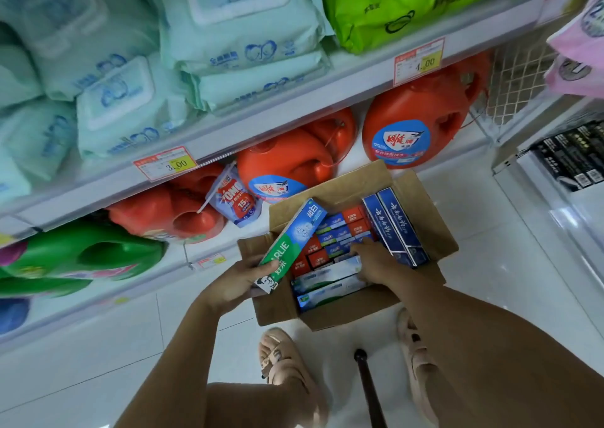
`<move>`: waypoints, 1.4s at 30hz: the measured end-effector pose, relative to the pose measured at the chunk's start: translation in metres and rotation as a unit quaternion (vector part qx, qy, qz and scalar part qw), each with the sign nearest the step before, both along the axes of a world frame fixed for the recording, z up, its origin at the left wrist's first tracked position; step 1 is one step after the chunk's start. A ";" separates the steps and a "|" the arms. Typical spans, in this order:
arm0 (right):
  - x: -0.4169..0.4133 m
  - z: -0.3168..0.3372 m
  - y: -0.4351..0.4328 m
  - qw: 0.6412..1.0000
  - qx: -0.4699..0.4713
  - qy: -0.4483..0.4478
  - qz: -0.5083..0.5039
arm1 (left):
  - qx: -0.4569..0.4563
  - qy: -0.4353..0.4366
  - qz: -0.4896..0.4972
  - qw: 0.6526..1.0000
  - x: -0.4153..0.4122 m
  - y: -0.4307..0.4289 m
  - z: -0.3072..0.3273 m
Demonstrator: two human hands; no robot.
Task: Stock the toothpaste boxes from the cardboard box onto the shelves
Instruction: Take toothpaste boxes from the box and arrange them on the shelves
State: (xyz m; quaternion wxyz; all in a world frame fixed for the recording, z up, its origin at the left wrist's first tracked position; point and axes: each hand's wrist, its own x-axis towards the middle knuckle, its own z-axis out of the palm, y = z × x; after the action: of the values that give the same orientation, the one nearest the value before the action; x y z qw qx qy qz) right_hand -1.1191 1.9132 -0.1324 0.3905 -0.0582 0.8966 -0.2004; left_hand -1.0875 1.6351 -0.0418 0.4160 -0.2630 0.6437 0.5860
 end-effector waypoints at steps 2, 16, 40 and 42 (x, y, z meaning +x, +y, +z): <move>-0.002 0.017 0.002 0.999 -0.037 -0.006 -0.022 | -0.002 0.010 0.022 1.000 0.008 0.006 0.011; 0.012 0.227 0.085 0.808 -0.458 -0.066 -0.365 | -0.059 0.185 0.086 0.977 0.040 0.046 0.144; 0.059 0.418 0.089 0.515 -0.668 0.140 -0.519 | 0.056 0.326 -0.116 0.937 0.073 0.191 0.347; 0.059 0.424 0.087 0.481 -0.673 0.144 -0.543 | 0.043 0.336 -0.126 0.932 0.068 0.204 0.356</move>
State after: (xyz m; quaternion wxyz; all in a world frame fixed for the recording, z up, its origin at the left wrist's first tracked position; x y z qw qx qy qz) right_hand -1.0598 2.0003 0.2917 -0.0891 0.1671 0.3847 -0.9034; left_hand -1.0190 1.8390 0.3140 0.2571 0.0507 0.7479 0.6099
